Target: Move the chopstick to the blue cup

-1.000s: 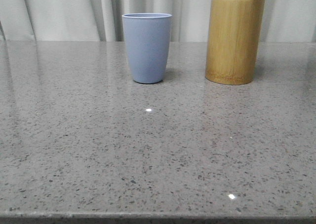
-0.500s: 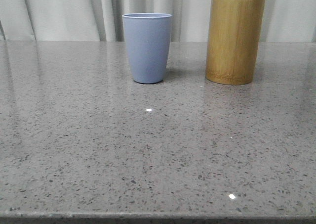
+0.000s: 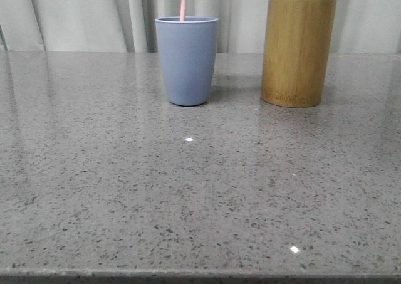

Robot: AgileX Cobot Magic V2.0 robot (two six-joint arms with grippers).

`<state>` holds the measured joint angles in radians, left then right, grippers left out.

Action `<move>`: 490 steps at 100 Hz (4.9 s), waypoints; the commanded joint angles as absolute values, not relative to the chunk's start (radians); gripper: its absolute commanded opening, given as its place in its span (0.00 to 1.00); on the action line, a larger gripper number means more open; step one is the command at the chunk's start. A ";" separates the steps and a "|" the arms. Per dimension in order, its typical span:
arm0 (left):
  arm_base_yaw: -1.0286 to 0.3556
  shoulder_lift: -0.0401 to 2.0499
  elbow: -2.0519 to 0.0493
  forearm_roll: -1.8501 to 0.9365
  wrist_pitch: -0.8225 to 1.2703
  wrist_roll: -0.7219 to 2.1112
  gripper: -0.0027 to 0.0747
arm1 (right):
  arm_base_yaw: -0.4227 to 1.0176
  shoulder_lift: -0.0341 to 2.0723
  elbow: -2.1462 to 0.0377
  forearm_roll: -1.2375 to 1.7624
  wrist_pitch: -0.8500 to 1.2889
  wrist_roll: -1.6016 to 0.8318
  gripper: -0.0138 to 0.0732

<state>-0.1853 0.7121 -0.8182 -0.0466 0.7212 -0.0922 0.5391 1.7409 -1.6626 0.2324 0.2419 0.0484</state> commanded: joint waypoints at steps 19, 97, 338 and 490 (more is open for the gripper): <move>-0.184 0.707 -0.843 -0.057 0.657 -0.100 0.28 | 0.537 1.698 -1.696 0.240 0.182 0.042 0.44; -0.184 0.703 -0.828 -0.053 0.655 -0.100 0.28 | 0.427 1.470 -1.504 0.223 0.270 0.042 0.44; -0.184 0.196 -0.538 -0.051 0.529 -0.100 0.01 | 0.339 0.311 -0.377 0.176 0.090 0.042 0.04; -0.096 0.187 -0.304 0.024 0.180 -0.100 0.01 | 0.339 0.311 -0.377 0.176 0.090 0.042 0.04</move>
<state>-0.1122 0.1832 -0.3125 0.0342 0.3029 -0.0946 0.3448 0.3053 -0.3512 0.1834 0.1623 0.0484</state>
